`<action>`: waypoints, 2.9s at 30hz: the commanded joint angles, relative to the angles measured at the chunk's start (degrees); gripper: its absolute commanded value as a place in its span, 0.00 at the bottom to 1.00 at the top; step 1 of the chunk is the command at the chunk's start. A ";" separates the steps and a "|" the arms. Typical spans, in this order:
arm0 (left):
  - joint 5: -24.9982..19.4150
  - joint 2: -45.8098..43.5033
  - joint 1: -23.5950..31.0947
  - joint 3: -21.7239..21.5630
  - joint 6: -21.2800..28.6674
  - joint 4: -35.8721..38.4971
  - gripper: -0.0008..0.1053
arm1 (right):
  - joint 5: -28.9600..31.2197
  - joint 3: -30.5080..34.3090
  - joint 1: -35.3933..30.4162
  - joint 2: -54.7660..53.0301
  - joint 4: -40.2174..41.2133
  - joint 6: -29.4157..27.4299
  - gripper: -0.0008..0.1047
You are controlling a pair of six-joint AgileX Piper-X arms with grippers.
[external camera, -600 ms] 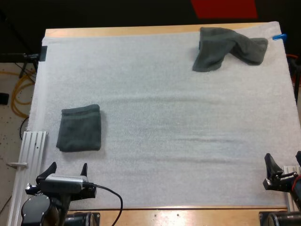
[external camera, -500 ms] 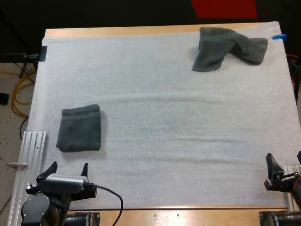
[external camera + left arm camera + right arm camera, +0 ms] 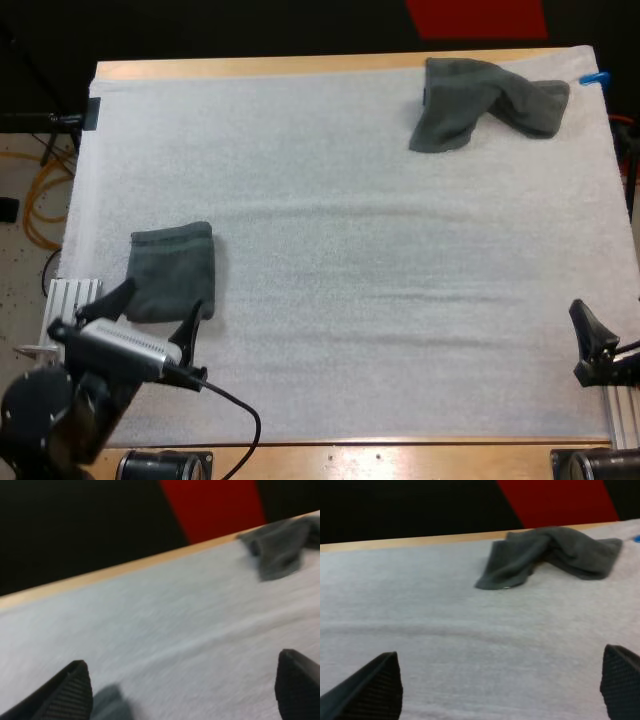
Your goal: Pick towel from pile fold and stack
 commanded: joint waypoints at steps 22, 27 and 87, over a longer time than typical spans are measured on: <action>7.12 16.48 -11.11 -8.80 0.24 -4.41 0.69 | -1.77 -12.49 0.08 28.61 -13.81 0.63 0.75; 7.12 16.84 -11.11 -8.80 -0.17 -5.35 0.69 | 0.87 -17.78 0.08 46.34 -21.24 5.13 0.75; 6.69 17.31 -11.11 -8.80 -2.82 -5.34 0.69 | 15.36 -45.06 -0.09 108.17 -45.59 50.62 0.01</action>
